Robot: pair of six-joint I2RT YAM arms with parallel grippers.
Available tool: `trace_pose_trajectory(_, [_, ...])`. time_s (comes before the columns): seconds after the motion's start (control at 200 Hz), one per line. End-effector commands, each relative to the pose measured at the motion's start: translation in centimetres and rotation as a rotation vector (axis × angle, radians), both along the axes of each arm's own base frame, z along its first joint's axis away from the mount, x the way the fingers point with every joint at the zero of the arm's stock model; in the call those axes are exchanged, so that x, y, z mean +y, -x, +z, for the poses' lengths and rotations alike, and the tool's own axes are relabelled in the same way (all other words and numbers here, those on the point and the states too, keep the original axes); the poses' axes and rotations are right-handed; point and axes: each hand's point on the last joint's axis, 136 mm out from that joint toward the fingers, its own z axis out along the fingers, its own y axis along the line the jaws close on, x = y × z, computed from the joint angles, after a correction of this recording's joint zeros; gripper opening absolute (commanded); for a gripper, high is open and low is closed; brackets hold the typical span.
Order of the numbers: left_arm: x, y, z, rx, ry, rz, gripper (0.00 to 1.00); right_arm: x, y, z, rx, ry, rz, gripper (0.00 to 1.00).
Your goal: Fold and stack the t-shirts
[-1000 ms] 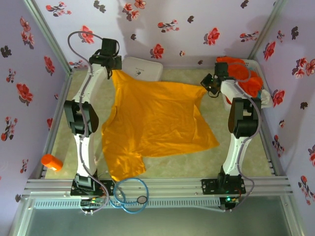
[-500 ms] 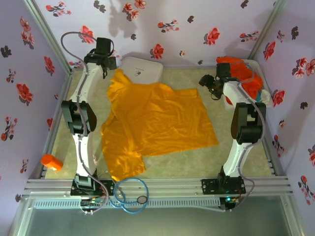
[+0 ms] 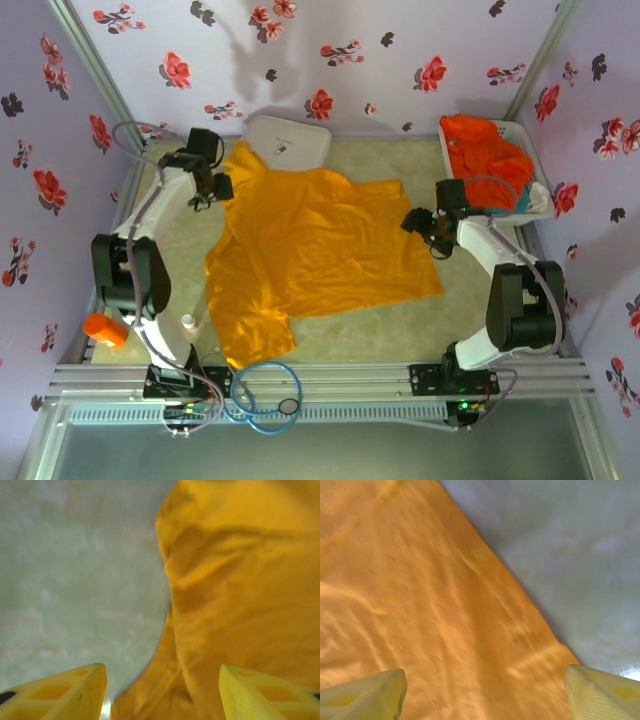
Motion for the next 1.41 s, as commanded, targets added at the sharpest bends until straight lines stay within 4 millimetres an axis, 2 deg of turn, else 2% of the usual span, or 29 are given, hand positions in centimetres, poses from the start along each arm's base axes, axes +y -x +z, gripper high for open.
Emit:
trace_pose_trajectory(0.0, [-1.2, 4.6, -2.3, 0.097, 0.096, 0.036, 0.60, -0.7, 2.6, -0.7, 0.039, 0.022, -0.030, 0.81])
trace_pose_trajectory(0.085, [-1.7, 8.1, -4.2, 0.182, 0.115, 0.046, 0.60, -1.3, 4.0, -1.2, 0.060, 0.045, -0.046, 0.80])
trace_pose_trajectory(0.19, [-2.2, 11.5, -5.4, 0.253, 0.098, 0.070, 0.58, -1.8, 4.9, -1.5, 0.074, 0.056, -0.074, 0.79])
trace_pose_trajectory(0.215, [-2.2, 12.9, -5.8, 0.292, 0.089, 0.075, 0.58, -1.9, 5.1, -1.6, 0.077, 0.059, -0.078, 0.78])
trace_pose_trajectory(0.365, [-3.5, 17.6, -6.3, 0.342, 0.098, 0.105, 0.58, -2.6, 5.7, -1.7, 0.084, 0.081, -0.094, 0.77])
trace_pose_trajectory(0.51, [-4.5, 22.1, -6.8, 0.406, 0.121, 0.125, 0.56, -2.5, 6.1, -1.9, 0.087, 0.054, -0.102, 0.76])
trace_pose_trajectory(0.77, [-4.6, 28.0, -7.4, 0.455, 0.159, 0.222, 0.53, -3.5, 7.5, -1.7, 0.071, 0.070, -0.161, 0.71])
trace_pose_trajectory(0.83, [-5.2, 29.1, -7.9, 0.470, 0.172, 0.212, 0.52, -4.0, 8.0, -1.6, 0.059, 0.086, -0.190, 0.70])
trace_pose_trajectory(1.025, [-5.3, 32.4, -9.9, 0.505, 0.171, 0.243, 0.51, -5.1, 9.5, -1.2, 0.058, 0.127, -0.239, 0.68])
trace_pose_trajectory(1.18, [-6.7, 33.3, -11.2, 0.511, 0.246, 0.254, 0.46, -5.3, 10.3, -1.9, 0.082, 0.136, -0.246, 0.68])
trace_pose_trajectory(1.4, [-6.8, 34.6, -11.8, 0.538, 0.206, 0.240, 0.44, -5.5, 10.8, -2.2, 0.100, 0.147, -0.250, 0.67])
